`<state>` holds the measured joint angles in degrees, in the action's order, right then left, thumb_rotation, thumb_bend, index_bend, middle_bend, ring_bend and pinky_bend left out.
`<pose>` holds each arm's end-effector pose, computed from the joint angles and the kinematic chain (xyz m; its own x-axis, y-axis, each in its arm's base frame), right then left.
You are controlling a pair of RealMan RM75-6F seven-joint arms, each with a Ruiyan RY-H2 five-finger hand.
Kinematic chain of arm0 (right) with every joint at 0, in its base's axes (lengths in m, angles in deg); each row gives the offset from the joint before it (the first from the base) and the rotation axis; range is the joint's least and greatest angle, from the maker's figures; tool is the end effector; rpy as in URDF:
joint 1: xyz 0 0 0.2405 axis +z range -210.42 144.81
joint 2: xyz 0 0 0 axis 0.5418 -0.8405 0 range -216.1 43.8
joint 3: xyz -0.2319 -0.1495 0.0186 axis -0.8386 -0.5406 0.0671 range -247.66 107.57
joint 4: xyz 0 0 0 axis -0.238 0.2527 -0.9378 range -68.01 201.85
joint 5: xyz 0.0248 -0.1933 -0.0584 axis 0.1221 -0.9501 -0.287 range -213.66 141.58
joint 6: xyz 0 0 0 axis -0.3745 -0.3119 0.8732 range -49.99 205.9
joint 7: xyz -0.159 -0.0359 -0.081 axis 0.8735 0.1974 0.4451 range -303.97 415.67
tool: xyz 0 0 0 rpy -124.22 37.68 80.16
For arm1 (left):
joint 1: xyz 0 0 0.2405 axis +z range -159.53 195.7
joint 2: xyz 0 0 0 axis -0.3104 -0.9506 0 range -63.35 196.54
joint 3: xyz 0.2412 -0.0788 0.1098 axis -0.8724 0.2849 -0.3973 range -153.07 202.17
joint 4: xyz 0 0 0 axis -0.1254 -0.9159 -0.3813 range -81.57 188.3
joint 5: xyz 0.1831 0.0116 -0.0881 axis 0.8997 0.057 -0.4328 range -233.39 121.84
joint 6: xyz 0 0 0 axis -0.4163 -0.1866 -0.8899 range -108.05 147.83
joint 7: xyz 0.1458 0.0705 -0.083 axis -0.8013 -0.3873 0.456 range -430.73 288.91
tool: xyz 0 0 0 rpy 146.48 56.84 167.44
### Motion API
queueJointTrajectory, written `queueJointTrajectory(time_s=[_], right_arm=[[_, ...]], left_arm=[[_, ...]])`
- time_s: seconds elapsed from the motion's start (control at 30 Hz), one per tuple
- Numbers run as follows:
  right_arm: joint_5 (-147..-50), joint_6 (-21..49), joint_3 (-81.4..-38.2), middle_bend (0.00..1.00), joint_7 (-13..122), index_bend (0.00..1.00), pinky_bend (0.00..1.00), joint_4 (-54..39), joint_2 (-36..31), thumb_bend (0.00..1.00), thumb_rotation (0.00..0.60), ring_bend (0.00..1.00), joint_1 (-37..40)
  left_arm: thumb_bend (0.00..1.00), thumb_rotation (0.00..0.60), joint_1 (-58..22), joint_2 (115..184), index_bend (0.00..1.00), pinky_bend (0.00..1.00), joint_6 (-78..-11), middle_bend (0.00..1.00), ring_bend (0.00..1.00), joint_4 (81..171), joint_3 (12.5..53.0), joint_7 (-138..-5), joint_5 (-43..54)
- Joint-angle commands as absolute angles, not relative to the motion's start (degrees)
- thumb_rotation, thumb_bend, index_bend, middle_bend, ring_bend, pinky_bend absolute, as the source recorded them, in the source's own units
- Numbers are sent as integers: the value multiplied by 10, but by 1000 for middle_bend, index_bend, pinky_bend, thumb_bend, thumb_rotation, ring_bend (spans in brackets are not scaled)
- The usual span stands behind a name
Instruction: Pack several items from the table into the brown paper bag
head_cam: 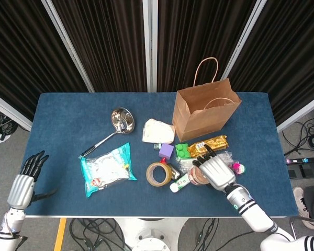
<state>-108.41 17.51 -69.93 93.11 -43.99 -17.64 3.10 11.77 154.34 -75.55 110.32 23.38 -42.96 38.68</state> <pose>-0.1607 -0.3034 0.0494 0.7030 -0.1773 0.6888 -0.6580 -0.5297 0.5352 -0.3508 0.2171 0.0876 0.1178 -0.0399 0.9922 0.9671 -0.2224 -0.1238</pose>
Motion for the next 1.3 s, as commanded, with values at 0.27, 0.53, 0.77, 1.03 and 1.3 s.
queueJointTrajectory(time_s=[0.27, 0.53, 0.77, 1.03, 1.3], right_arm=[[-1072, 103, -577, 443, 957, 516, 54, -571, -273, 0, 600, 335, 63], [-976, 59, -442, 443, 993, 516, 67, -545, -298, 0, 600, 335, 134], [-893, 70, -413, 437, 1033, 517, 71, -427, -266, 0, 600, 335, 201], [-839, 79, -449, 433, 1011, 519, 70, -278, -168, 0, 600, 335, 223], [-797, 122, -471, 424, 977, 516, 70, -225, -127, 0, 600, 335, 225]], left_arm=[[58, 600, 115, 1531, 87, 92, -760, 108, 0, 1121, 235, -441, 391], [58, 600, 107, 1524, 87, 92, -753, 109, 0, 1132, 238, -448, 393], [58, 600, 106, 1524, 87, 92, -749, 108, 0, 1129, 240, -445, 388], [58, 600, 107, 1525, 87, 92, -744, 109, 0, 1116, 241, -436, 382], [58, 600, 109, 1525, 88, 92, -743, 109, 0, 1113, 240, -434, 380]])
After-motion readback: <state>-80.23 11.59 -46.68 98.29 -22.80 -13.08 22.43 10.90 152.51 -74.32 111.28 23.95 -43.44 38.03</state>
